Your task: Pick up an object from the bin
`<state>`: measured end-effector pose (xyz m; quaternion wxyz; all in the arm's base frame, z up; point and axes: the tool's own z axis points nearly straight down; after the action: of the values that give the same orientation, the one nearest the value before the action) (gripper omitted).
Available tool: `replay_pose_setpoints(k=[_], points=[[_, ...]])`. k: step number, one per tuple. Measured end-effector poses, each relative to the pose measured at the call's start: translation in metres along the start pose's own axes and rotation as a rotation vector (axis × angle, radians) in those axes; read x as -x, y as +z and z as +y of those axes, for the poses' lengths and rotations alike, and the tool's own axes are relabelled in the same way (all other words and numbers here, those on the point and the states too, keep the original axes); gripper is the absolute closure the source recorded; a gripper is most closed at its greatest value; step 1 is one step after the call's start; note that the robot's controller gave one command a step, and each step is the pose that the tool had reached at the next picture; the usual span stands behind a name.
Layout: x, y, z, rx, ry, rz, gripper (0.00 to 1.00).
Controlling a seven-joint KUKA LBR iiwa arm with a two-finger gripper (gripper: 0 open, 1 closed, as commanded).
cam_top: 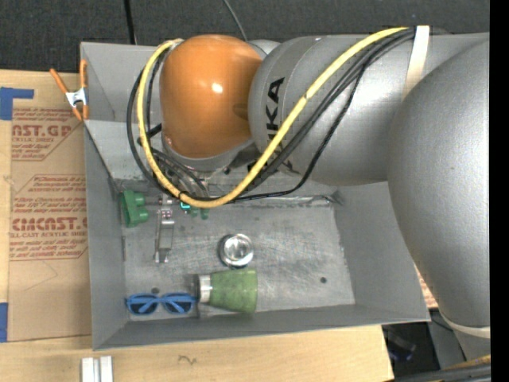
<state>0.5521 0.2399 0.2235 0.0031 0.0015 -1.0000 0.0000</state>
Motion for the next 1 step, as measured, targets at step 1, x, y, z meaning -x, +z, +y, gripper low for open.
replay_pose_setpoints(k=[1], points=[[-0.0595,0.1345,-0.0234,-0.003,0.055,0.003,0.0]])
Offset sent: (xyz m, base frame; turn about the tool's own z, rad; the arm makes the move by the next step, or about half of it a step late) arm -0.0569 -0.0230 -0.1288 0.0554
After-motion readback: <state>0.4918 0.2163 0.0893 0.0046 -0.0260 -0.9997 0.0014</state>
